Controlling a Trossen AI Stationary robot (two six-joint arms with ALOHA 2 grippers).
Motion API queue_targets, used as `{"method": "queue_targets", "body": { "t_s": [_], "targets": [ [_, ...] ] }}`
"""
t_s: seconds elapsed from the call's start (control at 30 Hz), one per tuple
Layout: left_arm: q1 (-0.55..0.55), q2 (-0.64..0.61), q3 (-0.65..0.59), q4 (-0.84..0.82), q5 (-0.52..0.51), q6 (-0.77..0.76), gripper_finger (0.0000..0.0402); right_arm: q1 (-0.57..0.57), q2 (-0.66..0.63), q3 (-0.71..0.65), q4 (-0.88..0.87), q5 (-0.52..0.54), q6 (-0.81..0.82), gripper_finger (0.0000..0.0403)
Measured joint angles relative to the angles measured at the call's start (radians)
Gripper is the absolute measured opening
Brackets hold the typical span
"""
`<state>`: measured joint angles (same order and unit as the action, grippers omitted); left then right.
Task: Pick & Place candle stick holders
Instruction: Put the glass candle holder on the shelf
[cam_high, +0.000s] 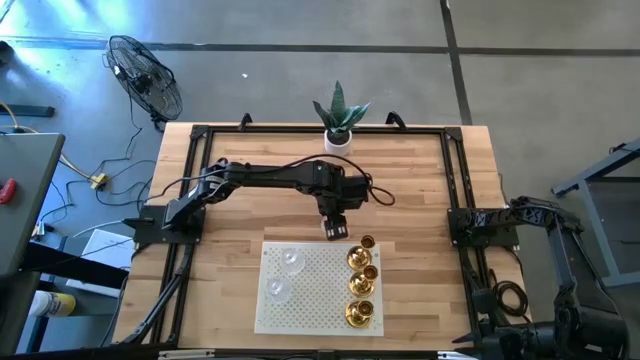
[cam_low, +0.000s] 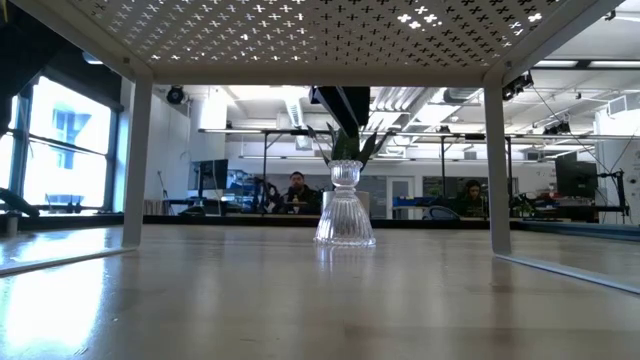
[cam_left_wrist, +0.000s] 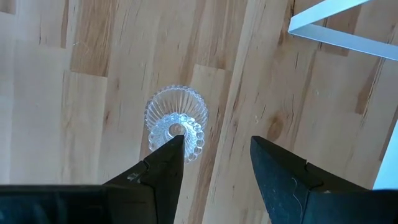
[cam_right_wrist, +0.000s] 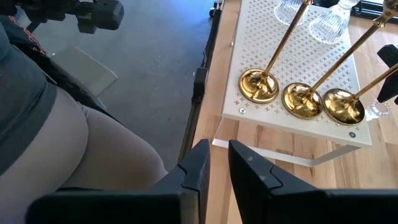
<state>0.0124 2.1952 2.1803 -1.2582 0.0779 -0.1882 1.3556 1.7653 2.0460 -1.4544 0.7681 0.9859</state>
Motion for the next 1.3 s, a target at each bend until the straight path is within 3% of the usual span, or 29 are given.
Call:
{"method": "queue_targets", "body": {
  "t_s": [0.8,1.3],
  "targets": [
    [0.000,0.014,-0.005,0.002,0.006,0.000,0.0179,0.000,0.000,0.000,0.000,-0.001,0.000,0.0049],
    [0.000,0.014,-0.073,0.030,0.004,0.008,0.0179,0.000,0.001,0.000,-0.001,-0.014,0.000,0.0052]
  ]
}}
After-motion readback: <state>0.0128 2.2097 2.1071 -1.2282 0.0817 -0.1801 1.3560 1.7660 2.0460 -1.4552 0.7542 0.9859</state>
